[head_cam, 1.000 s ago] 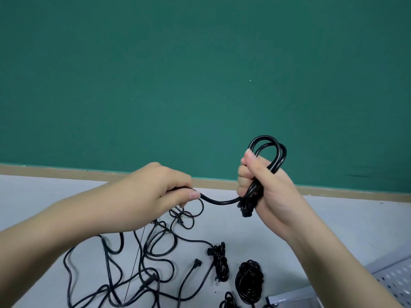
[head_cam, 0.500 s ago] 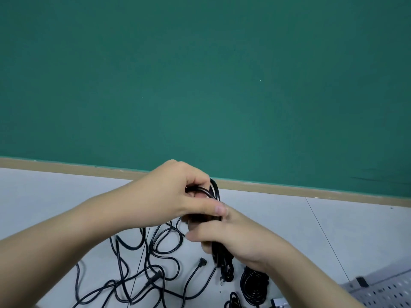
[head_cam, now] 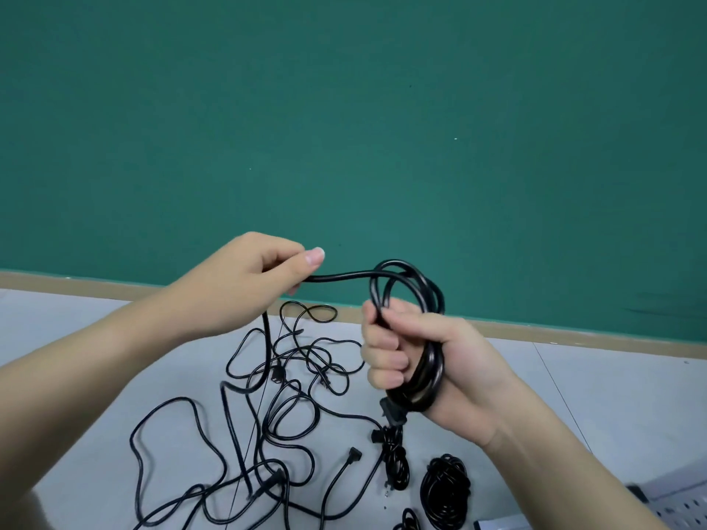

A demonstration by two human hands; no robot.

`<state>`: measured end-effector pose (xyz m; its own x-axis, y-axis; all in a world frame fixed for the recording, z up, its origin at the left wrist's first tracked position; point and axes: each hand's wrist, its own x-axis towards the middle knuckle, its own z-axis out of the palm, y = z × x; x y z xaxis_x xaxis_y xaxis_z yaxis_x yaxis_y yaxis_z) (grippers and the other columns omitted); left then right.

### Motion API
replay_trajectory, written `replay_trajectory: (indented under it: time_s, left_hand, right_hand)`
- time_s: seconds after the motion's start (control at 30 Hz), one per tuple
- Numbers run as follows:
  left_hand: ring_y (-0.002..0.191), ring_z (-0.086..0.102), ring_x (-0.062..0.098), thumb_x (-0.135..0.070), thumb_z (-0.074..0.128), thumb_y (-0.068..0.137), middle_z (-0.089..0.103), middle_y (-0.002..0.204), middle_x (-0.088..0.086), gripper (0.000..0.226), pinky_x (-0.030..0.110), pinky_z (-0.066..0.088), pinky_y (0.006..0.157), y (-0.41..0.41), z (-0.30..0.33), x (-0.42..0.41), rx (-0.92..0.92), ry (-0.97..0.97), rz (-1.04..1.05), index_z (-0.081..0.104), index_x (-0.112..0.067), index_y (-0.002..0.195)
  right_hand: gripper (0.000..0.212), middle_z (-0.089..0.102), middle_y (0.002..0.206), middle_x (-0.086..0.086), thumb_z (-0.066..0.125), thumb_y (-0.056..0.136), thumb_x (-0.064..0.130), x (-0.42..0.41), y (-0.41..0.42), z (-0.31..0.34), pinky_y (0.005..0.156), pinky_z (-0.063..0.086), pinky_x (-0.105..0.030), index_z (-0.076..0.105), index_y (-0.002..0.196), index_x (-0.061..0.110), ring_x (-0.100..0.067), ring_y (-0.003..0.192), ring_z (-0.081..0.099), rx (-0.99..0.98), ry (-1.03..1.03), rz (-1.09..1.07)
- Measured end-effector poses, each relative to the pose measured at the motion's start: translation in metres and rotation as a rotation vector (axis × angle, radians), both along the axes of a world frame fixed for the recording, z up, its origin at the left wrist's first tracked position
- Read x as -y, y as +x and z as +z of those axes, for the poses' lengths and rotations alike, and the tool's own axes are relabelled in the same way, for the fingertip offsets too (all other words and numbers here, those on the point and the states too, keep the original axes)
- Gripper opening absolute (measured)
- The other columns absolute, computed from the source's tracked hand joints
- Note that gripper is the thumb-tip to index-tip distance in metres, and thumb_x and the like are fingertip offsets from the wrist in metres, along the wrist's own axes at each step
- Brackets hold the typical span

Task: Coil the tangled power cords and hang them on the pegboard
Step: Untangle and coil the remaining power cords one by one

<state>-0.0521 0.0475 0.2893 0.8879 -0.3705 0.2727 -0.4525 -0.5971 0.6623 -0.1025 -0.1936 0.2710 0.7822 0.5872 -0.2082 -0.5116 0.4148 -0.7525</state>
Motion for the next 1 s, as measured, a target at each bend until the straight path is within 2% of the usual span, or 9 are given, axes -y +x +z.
replay_trajectory:
  time_s: [0.1, 0.17, 0.37, 0.47, 0.57, 0.67, 0.77, 0.87, 1.0]
  left_hand:
    - [0.059, 0.034, 0.013, -0.073, 0.034, 0.094, 0.036, 0.060, -0.008, 0.063, 0.032, 0.030, 0.060, -0.002, -0.001, 0.004, -0.140, 0.031, -0.054, 0.060, -0.020, 0.071]
    - [0.057, 0.037, 0.007, -0.067, 0.035, 0.101, 0.041, 0.056, -0.016, 0.061, 0.025, 0.033, 0.060, -0.007, -0.002, 0.011, -0.252, 0.063, -0.132, 0.063, -0.021, 0.073]
    - [0.060, 0.045, 0.004, -0.050, 0.035, 0.107, 0.051, 0.070, -0.009, 0.045, 0.026, 0.037, 0.063, -0.026, -0.020, 0.037, -0.315, 0.351, -0.262, 0.056, -0.027, 0.075]
    - [0.063, 0.049, 0.001, -0.046, 0.038, 0.108, 0.057, 0.068, -0.017, 0.040, 0.021, 0.037, 0.064, -0.030, -0.022, 0.043, -0.281, 0.433, -0.282, 0.051, -0.028, 0.075]
    - [0.073, 0.056, -0.001, -0.048, 0.037, 0.108, 0.061, 0.080, -0.014, 0.039, 0.020, 0.042, 0.072, -0.035, -0.027, 0.048, -0.313, 0.455, -0.314, 0.052, -0.030, 0.077]
    - [0.087, 0.062, 0.010, -0.056, 0.031, 0.107, 0.063, 0.084, -0.005, 0.051, 0.033, 0.050, 0.089, -0.041, -0.029, 0.054, -0.308, 0.398, -0.346, 0.059, -0.026, 0.077]
    - [0.059, 0.049, 0.006, -0.061, 0.028, 0.105, 0.052, 0.060, -0.010, 0.059, 0.028, 0.046, 0.070, -0.041, -0.021, 0.057, -0.283, 0.318, -0.336, 0.058, -0.023, 0.071]
    - [0.057, 0.040, 0.013, -0.063, 0.032, 0.104, 0.042, 0.059, -0.010, 0.059, 0.036, 0.042, 0.063, -0.036, -0.013, 0.053, -0.293, 0.257, -0.331, 0.049, -0.020, 0.069]
    - [0.060, 0.038, 0.012, -0.057, 0.042, 0.104, 0.041, 0.066, -0.005, 0.052, 0.041, 0.043, 0.063, -0.024, -0.009, 0.037, -0.233, 0.324, -0.294, 0.043, -0.015, 0.073]
  right_hand:
    - [0.004, 0.042, 0.074, -0.001, 0.059, 0.095, 0.013, -0.001, 0.002, -0.001, 0.054, 0.033, -0.023, 0.059, 0.097, 0.009, -0.013, 0.059, 0.035, -0.052, 0.082, -0.161]
    - [0.009, 0.047, 0.076, -0.002, 0.055, 0.097, 0.018, -0.004, 0.004, -0.001, 0.056, 0.036, -0.024, 0.059, 0.096, 0.010, -0.014, 0.060, 0.038, -0.051, 0.052, -0.263]
    - [0.021, 0.072, 0.104, -0.007, 0.059, 0.101, 0.030, -0.018, -0.004, -0.009, 0.075, 0.047, -0.028, 0.069, 0.093, 0.013, -0.022, 0.079, 0.064, 0.068, -0.302, -0.393]
    - [0.021, 0.074, 0.096, -0.006, 0.054, 0.105, 0.031, -0.023, -0.010, -0.008, 0.059, 0.047, -0.024, 0.066, 0.096, 0.016, -0.028, 0.076, 0.067, 0.128, -0.418, -0.388]
    - [0.012, 0.073, 0.096, -0.010, 0.064, 0.096, 0.026, -0.024, -0.013, -0.005, 0.056, 0.052, -0.034, 0.065, 0.097, 0.014, -0.034, 0.073, 0.063, 0.083, -0.300, -0.312]
    - [0.017, 0.062, 0.074, -0.007, 0.068, 0.090, 0.022, -0.020, -0.015, 0.004, 0.063, 0.052, -0.045, 0.065, 0.074, 0.016, -0.028, 0.077, 0.066, 0.059, -0.134, -0.291]
    - [0.020, 0.040, 0.065, 0.004, 0.066, 0.090, 0.017, -0.007, -0.005, 0.011, 0.056, 0.049, -0.028, 0.048, 0.081, 0.020, -0.011, 0.053, 0.044, 0.010, 0.029, -0.435]
    - [0.023, 0.027, 0.067, 0.007, 0.063, 0.088, 0.016, 0.011, 0.008, 0.014, 0.047, 0.032, -0.019, 0.041, 0.085, 0.022, -0.007, 0.053, 0.022, -0.012, 0.083, -0.532]
    - [0.022, 0.027, 0.066, 0.006, 0.065, 0.085, 0.020, 0.030, 0.017, 0.018, 0.046, 0.027, -0.019, 0.043, 0.083, 0.022, -0.009, 0.054, 0.020, 0.004, 0.024, -0.642]
